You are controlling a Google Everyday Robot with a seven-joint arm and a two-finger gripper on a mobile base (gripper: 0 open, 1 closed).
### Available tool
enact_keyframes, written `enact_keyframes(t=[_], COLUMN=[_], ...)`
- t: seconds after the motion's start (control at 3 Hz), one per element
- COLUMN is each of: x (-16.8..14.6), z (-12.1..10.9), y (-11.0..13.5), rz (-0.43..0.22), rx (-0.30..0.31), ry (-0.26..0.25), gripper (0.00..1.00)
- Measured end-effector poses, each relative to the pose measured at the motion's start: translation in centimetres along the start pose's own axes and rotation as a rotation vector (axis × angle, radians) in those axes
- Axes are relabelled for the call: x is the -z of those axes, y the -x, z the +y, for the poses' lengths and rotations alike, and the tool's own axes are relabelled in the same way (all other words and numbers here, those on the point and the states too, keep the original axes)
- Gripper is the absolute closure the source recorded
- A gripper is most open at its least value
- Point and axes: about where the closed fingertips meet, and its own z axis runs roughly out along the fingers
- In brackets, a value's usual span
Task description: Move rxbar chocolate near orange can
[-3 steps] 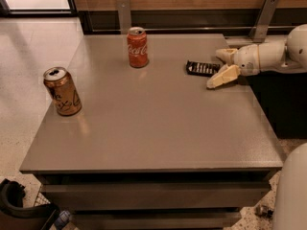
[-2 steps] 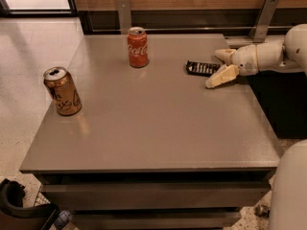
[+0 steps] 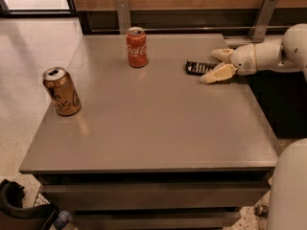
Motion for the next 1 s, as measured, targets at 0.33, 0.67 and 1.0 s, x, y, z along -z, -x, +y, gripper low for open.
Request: enact_keyframes(t=[0.33, 0.67, 1.0], x=[0.19, 0.36, 0.36], z=[0.01, 0.03, 0.04], y=[0.39, 0.73, 0.84], rz=[0.0, 0.0, 0.0], rx=[0.0, 0.0, 0.0], ry=[0.0, 0.0, 0.001], gripper=[0.69, 0.93, 1.0])
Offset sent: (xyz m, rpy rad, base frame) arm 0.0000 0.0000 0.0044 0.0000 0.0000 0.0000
